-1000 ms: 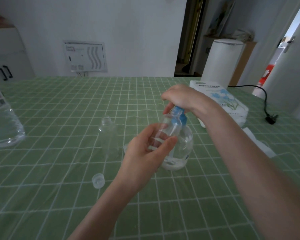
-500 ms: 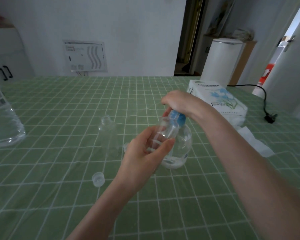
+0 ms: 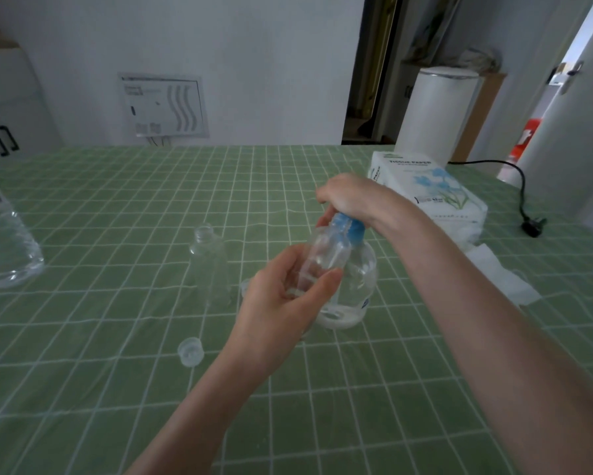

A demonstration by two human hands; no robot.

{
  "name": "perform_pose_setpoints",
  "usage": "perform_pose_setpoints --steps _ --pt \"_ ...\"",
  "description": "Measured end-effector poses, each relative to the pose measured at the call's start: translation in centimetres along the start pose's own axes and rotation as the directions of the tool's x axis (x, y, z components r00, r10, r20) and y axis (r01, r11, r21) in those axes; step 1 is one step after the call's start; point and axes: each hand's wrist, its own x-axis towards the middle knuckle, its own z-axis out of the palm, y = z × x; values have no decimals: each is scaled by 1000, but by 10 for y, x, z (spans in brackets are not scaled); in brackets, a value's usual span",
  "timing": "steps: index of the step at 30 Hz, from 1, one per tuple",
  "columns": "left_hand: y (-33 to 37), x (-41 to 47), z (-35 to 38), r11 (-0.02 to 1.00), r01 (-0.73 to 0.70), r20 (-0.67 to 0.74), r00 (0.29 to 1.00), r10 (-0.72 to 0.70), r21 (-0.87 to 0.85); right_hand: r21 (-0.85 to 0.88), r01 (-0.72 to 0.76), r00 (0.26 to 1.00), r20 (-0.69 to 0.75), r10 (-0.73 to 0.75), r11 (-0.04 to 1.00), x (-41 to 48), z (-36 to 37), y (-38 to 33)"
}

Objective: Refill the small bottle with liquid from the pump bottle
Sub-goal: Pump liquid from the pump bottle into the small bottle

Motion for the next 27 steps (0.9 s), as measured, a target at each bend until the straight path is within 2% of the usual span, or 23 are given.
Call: perform_pose_setpoints --steps 12,19,23,27 --pt "3 4 -1 999 -42 -5 999 43 11 -46 43 999 -20 -44 998 1 -9 -7" --pt "0 1 0 1000 -20 -7 1000 20 -1 -31 24 999 -26 -25 999 0 -2 -1" --pt "-1 -1 -2 1000 -11 0 1000 11 1 -70 33 999 -36 -35 997 1 2 2" --pt "2 3 -1 1000 -11 -5 1000 11 2 -32 67 996 -61 -69 997 1 -6 -1"
